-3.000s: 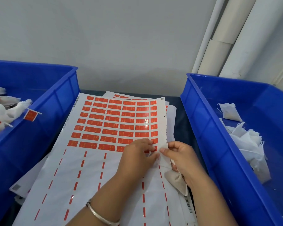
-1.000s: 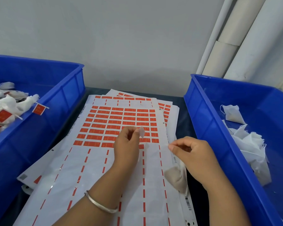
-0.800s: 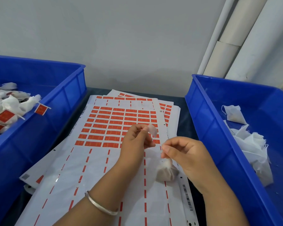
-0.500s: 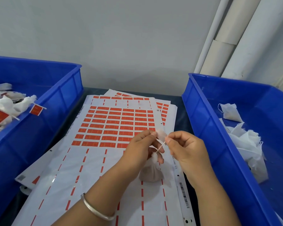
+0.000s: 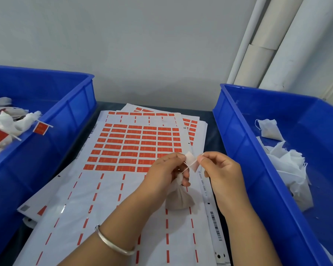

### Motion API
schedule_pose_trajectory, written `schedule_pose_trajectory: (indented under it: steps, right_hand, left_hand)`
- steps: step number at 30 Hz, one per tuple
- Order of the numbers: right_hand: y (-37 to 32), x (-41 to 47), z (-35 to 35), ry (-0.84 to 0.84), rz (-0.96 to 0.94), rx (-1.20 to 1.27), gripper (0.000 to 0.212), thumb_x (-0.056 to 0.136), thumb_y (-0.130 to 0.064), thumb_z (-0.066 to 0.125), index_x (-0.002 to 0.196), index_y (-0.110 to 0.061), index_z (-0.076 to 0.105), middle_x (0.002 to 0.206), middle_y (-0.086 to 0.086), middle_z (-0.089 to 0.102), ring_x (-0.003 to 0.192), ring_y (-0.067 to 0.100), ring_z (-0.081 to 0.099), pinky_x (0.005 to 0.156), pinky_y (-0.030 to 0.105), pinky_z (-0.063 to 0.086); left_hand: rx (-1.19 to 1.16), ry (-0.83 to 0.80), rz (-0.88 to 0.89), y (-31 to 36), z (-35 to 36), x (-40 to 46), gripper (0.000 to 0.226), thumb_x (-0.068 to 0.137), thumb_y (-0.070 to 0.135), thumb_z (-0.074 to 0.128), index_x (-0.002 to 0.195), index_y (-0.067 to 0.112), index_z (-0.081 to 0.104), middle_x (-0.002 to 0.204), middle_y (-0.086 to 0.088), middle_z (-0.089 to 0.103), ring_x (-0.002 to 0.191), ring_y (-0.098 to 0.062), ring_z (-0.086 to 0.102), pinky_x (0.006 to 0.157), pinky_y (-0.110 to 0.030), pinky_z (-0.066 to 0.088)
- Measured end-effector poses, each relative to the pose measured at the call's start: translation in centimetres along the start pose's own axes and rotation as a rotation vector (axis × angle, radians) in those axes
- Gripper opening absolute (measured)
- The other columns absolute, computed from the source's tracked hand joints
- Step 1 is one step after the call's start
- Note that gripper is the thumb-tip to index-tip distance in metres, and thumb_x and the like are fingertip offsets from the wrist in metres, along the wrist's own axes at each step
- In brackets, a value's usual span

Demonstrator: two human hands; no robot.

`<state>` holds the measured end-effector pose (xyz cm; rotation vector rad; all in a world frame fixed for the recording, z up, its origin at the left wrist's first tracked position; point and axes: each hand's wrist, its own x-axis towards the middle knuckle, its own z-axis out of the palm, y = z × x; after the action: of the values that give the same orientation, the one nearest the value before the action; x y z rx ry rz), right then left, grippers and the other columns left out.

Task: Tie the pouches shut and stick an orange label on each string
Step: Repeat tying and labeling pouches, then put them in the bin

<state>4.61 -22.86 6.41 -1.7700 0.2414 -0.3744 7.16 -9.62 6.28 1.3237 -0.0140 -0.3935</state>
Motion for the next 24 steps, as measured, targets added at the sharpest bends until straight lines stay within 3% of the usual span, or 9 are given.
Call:
schedule_pose_trajectory:
  steps: [3,8,12,16,24]
  right_hand:
    - [-0.01,0.05,-0.03,-0.007,0.002,-0.022,0.010,0.087,-0.022,0.066,0.077,-0.026,0.065,0.087,-0.016,0.069,0.080,0.002,0.065,0.059,0.010,0.046]
    - [0.22,0.12,-0.02,-0.034,0.007,0.019,0.011,0.087,-0.018,0.065,0.079,-0.025,0.066,0.081,-0.017,0.069,0.078,-0.009,0.063,0.055,0.004,0.047]
    - [0.47,0.26,0.05,-0.026,0.072,0.069,0.010,0.088,-0.020,0.064,0.080,-0.024,0.068,0.079,-0.012,0.072,0.080,0.009,0.069,0.065,0.016,0.053]
    - [0.54,0.48,0.14,-0.029,0.152,0.151,0.013,0.089,-0.020,0.063,0.077,-0.023,0.069,0.080,-0.009,0.074,0.082,0.018,0.070,0.075,0.031,0.056]
    - [0.52,0.51,0.17,-0.061,0.229,0.271,0.011,0.090,-0.019,0.061,0.083,-0.019,0.070,0.085,-0.001,0.075,0.088,0.022,0.070,0.081,0.035,0.057]
  left_hand:
    - [0.012,0.007,-0.004,0.02,0.02,0.02,0.021,0.095,0.024,0.048,0.083,0.012,0.061,0.056,-0.003,0.059,0.048,-0.014,0.054,0.068,-0.032,0.052]
    - [0.064,-0.007,0.061,-0.05,-0.13,-0.10,0.017,0.092,0.024,0.055,0.081,0.015,0.065,0.057,0.002,0.056,0.053,-0.012,0.052,0.068,-0.029,0.052]
    - [0.129,-0.059,0.119,-0.11,-0.32,-0.17,0.012,0.088,0.014,0.061,0.078,0.018,0.067,0.056,0.008,0.058,0.051,-0.008,0.053,0.062,-0.022,0.052]
    - [0.168,-0.083,0.163,-0.30,-0.39,-0.12,0.008,0.081,0.011,0.069,0.081,0.019,0.067,0.058,0.003,0.059,0.050,-0.007,0.054,0.055,-0.018,0.047]
    - [0.236,-0.031,0.201,-0.79,-0.13,0.10,0.013,0.073,0.020,0.078,0.080,0.025,0.069,0.062,0.006,0.061,0.054,-0.006,0.056,0.052,-0.016,0.048]
